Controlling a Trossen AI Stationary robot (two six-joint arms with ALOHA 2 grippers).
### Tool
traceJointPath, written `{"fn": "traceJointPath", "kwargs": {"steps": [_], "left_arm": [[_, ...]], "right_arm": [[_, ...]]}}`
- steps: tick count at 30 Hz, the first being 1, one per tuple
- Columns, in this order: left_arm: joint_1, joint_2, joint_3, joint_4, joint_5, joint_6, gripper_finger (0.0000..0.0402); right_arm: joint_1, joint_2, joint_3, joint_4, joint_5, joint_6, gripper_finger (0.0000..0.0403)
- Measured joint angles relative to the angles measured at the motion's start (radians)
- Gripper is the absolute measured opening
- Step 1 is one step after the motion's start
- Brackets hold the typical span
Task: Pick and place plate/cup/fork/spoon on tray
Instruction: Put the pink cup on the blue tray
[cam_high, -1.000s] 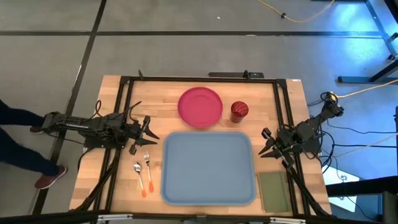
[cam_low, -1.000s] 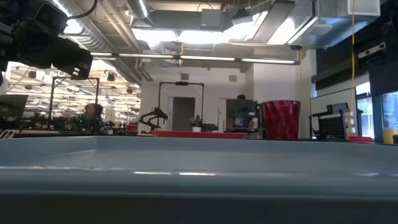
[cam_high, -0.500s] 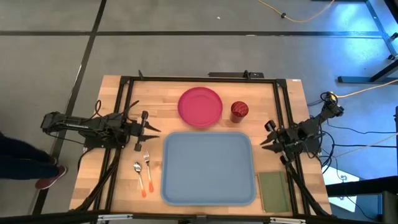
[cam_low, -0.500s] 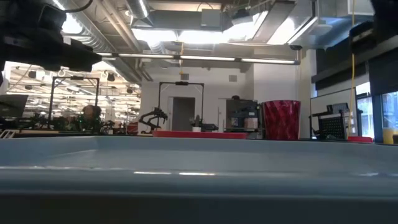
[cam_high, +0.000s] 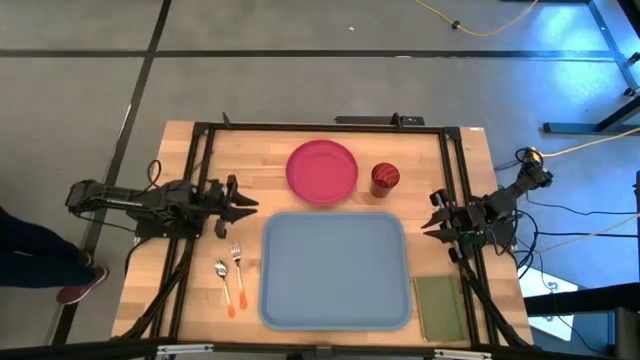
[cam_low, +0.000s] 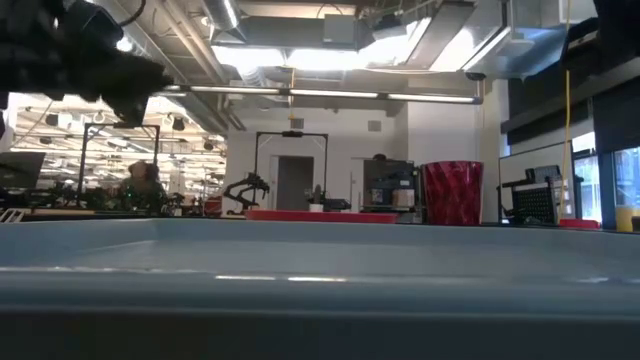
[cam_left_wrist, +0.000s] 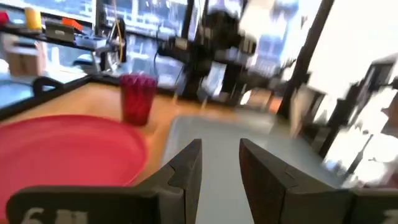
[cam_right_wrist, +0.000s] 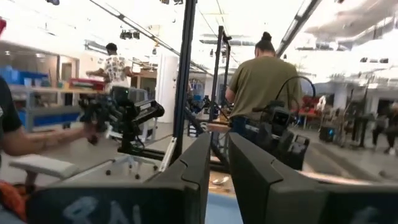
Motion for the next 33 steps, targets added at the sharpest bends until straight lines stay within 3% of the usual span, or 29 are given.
{"fn": "traceJointPath", "kwargs": {"steps": [4,8,12,16,19,23,25,30,33], "left_arm": [[0.000,0.000,0.000,0.078,-0.059,-0.178,0.0099],[0.000,0.000,0.000,0.095,-0.176,-0.130,0.0099],[0.000,0.001,0.000,0.085,-0.195,-0.071,0.0099],[0.000,0.003,0.000,0.100,-0.228,-0.036,0.0099],[0.000,0.003,0.000,0.103,-0.325,-0.034,0.0099],[0.000,0.007,0.000,0.102,-0.439,0.003,0.0099],[0.000,0.007,0.000,0.101,-0.446,0.016,0.0099],[0.000,0.007,0.000,0.080,-0.435,0.014,0.0099],[0.000,0.007,0.000,0.052,-0.417,-0.023,0.0099]], "right_arm": [[0.000,0.000,0.000,0.082,0.000,-0.024,0.0064],[0.000,0.001,0.000,0.121,0.000,-0.076,0.0064],[0.000,0.001,0.000,0.158,0.015,-0.098,0.0064],[-0.009,0.021,0.000,0.227,0.163,-0.047,0.0064],[-0.043,0.072,0.010,0.249,0.236,-0.012,0.0064],[-0.107,0.175,0.090,0.251,0.149,-0.037,0.0064],[-0.137,0.236,0.152,0.251,0.132,-0.097,0.0064],[-0.183,0.381,0.290,0.216,0.236,-0.329,0.0064],[-0.196,0.455,0.352,0.217,0.163,-0.395,0.0064]]}}
